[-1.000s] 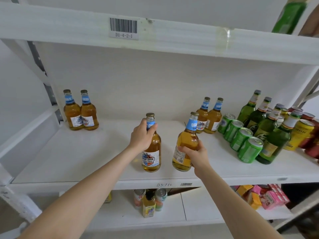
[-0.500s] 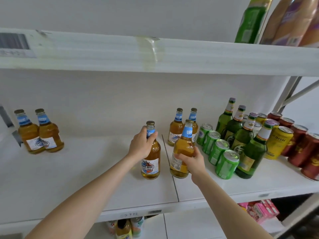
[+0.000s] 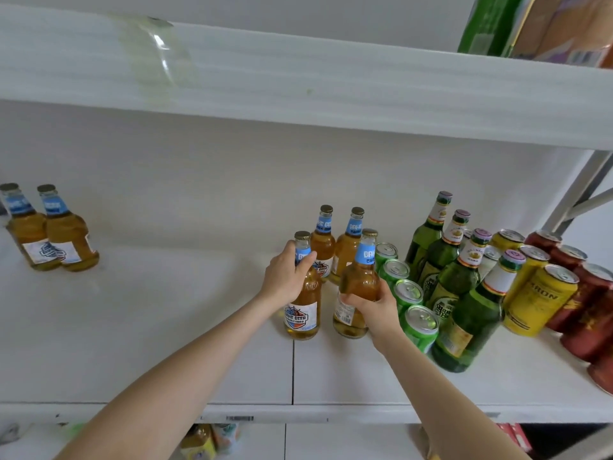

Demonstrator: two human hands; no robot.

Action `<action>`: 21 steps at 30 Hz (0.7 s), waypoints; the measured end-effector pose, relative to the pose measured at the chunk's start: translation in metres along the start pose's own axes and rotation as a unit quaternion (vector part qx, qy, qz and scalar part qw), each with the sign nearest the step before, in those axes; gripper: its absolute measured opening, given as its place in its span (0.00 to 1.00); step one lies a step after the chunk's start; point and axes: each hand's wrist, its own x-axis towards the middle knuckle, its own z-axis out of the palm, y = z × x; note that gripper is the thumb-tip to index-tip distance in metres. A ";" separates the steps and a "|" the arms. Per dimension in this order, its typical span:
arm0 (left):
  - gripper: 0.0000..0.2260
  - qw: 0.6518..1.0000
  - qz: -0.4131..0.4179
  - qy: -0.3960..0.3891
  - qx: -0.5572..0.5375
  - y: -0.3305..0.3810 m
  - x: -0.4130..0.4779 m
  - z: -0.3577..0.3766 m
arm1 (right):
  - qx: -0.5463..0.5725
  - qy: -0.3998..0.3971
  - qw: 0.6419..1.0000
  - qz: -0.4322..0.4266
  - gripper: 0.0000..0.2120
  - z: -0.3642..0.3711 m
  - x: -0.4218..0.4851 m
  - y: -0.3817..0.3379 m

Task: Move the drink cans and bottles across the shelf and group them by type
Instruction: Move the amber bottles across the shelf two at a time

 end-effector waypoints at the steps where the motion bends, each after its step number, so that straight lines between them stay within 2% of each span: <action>1: 0.11 1.000 0.003 -0.004 -0.001 0.000 0.005 0.005 | 0.003 0.000 1.000 0.000 0.33 -0.001 0.006 0.001; 7: 0.15 1.000 0.016 -0.013 0.000 -0.002 0.036 0.027 | 0.022 0.024 0.999 -0.014 0.33 -0.001 0.034 0.006; 11: 0.15 1.000 0.026 -0.007 -0.003 -0.007 0.048 0.037 | 0.021 0.031 0.999 -0.022 0.35 0.001 0.050 0.007; 21: 0.13 0.999 0.041 -0.019 -0.007 -0.014 0.060 0.045 | 0.011 0.010 0.999 -0.038 0.34 0.007 0.064 0.022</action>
